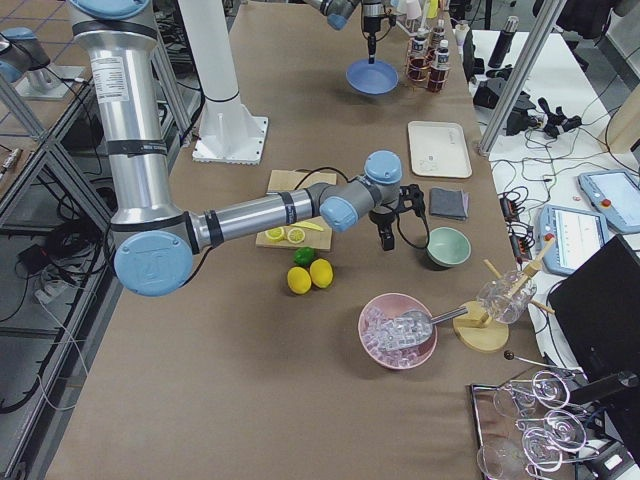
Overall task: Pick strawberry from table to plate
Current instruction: 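Slide the blue plate toward center with left gripper while right reaches for strawberry, then grasp the red strawberry with right gripper while left gripper releases the plate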
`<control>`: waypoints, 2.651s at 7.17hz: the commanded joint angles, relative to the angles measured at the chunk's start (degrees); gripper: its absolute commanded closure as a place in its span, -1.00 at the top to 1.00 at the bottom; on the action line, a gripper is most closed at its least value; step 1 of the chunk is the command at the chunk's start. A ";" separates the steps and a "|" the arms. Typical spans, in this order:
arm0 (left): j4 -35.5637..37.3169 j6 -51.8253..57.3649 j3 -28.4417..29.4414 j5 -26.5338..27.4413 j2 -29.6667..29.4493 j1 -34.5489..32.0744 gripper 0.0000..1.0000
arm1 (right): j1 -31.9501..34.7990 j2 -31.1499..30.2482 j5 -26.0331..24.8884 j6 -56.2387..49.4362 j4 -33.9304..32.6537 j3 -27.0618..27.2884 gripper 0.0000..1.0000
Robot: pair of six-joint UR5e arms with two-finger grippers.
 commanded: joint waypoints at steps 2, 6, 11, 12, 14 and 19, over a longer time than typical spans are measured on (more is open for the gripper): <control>8.43 -13.24 0.03 14.56 -12.57 14.15 -1.00 | -4.29 7.79 -3.65 1.26 0.00 -8.87 0.96; 8.53 -17.39 -0.49 20.48 -14.79 21.30 -1.00 | -8.69 9.57 -9.11 1.26 1.40 -14.68 0.80; 8.79 -18.64 -3.56 22.60 -14.80 22.37 0.95 | -8.70 11.67 -5.98 2.74 3.17 -13.92 -1.00; 8.70 -18.37 -5.83 22.42 -12.62 20.97 0.95 | -9.13 12.90 -5.78 6.23 2.82 -11.38 -1.00; 8.70 -8.34 -7.79 20.41 -7.61 15.62 0.95 | -15.43 16.58 -7.18 16.76 -4.45 -3.05 -1.00; 8.09 11.93 -7.79 8.63 3.82 1.37 0.95 | -35.22 31.88 -24.30 38.59 -10.64 -6.84 -1.00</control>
